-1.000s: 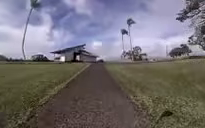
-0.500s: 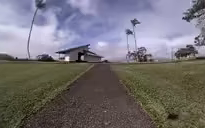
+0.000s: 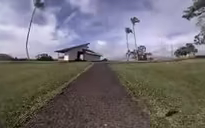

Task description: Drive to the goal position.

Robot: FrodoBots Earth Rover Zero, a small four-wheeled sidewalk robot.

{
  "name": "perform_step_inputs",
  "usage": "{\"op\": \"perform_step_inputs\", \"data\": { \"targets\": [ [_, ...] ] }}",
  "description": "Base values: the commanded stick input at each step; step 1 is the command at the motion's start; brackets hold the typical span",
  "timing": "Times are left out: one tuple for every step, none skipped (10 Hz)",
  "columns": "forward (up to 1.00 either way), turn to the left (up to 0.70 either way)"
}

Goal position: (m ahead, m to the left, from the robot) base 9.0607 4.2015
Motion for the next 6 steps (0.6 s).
{"op": "perform_step_inputs", "data": {
  "targets": [
    [0.50,0.00],
    [0.50,0.00],
    [0.50,0.00],
    [0.50,0.00],
    [0.50,0.00],
    [0.50,0.07]
  ]
}}
